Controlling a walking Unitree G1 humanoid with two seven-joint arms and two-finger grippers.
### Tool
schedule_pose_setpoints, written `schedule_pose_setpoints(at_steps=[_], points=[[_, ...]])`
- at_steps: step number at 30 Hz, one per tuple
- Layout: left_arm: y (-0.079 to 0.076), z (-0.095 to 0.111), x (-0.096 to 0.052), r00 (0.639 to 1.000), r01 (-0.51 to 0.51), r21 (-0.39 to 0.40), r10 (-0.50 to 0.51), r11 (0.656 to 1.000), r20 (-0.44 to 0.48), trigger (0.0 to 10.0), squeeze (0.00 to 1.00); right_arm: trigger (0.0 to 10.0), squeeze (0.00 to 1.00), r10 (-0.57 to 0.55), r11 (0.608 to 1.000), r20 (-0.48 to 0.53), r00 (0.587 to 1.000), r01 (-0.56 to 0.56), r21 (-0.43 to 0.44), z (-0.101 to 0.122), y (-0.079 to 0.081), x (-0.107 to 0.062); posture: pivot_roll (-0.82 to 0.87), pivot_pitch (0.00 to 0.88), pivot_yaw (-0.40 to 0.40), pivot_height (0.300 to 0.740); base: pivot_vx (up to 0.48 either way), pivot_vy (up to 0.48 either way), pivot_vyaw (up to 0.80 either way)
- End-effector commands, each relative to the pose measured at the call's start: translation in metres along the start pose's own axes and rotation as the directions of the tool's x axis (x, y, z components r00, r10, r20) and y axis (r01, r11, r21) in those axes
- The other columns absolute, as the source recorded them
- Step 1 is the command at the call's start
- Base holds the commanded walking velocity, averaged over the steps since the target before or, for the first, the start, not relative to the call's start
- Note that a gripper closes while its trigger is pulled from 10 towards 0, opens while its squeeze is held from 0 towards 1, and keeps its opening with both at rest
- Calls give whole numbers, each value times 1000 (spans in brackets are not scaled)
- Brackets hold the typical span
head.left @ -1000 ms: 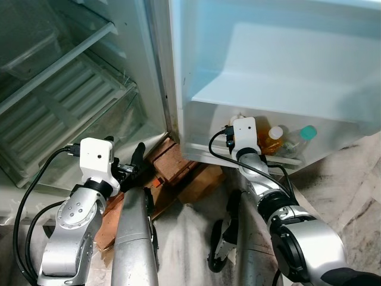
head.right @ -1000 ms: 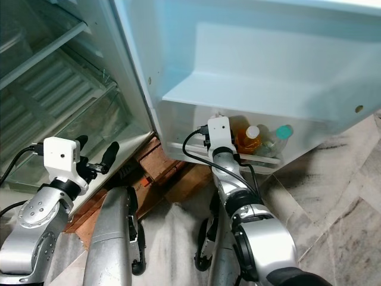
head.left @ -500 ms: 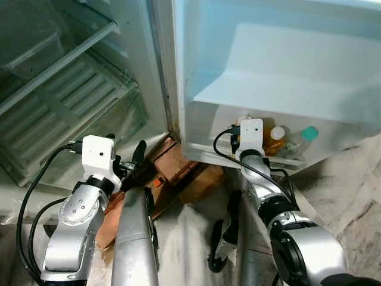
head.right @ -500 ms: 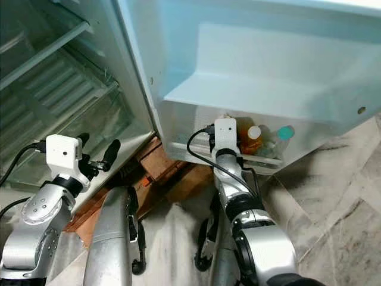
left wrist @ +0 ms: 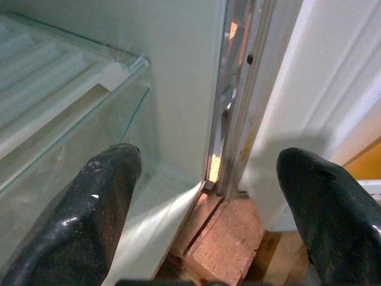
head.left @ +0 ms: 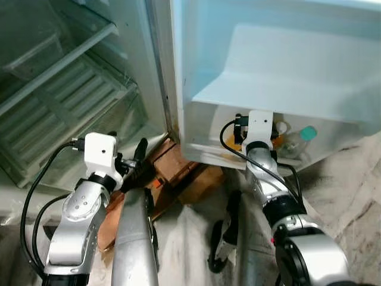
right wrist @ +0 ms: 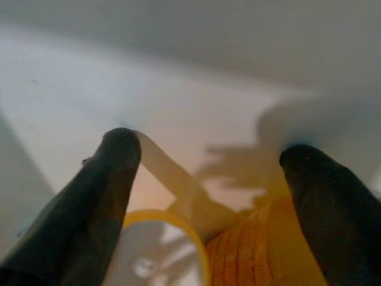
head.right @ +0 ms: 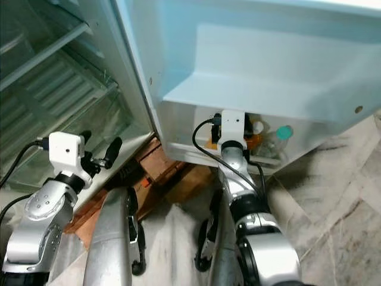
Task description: Restocking fridge
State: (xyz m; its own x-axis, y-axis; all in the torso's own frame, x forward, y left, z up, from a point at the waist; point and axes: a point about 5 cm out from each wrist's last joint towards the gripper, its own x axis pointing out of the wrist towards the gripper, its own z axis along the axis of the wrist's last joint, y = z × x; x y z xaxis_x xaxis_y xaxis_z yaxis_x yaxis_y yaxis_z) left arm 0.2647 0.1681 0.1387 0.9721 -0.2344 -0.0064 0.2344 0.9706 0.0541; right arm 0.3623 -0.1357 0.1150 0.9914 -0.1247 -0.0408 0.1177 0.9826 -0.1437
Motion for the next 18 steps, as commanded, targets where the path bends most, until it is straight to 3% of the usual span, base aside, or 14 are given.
schedule_pose_setpoints(at_steps=[1, 6, 12, 14, 18], points=[[0, -6, -1, 1000, 5, 0, -5, 1000, -22, 10000, 0, 10000, 1000, 21, 1000, 1, 1000, -21, -5, 1, -1, -3, 178, 229, 3, 571, 0, 0, 0], [1, -8, 1, 1000, 2, 0, -2, 1000, -16, 10000, 0, 10000, 1000, 98, 995, 67, 993, -98, -7, 17, -1, -12, 162, 198, -3, 571, 0, 0, 0], [0, -13, -1, 1000, -9, -8, 9, 1000, -18, 10000, 0, 10000, 1000, 114, 993, 88, 990, -114, 1, 17, -2, -26, 150, 161, -10, 571, 0, 0, 0], [1, -18, -5, 999, -28, -17, 28, 999, -25, 10000, 0, 10000, 1000, 159, 984, 63, 985, -163, 67, 8, 0, -47, 141, 137, 0, 571, 0, 0, 0], [4, -24, -9, 997, -55, -14, 54, 998, -46, 10000, 0, 10000, 1000, 260, 961, 74, 963, -265, 75, 5, -2, -78, 119, 99, 11, 571, 0, 0, 0]])
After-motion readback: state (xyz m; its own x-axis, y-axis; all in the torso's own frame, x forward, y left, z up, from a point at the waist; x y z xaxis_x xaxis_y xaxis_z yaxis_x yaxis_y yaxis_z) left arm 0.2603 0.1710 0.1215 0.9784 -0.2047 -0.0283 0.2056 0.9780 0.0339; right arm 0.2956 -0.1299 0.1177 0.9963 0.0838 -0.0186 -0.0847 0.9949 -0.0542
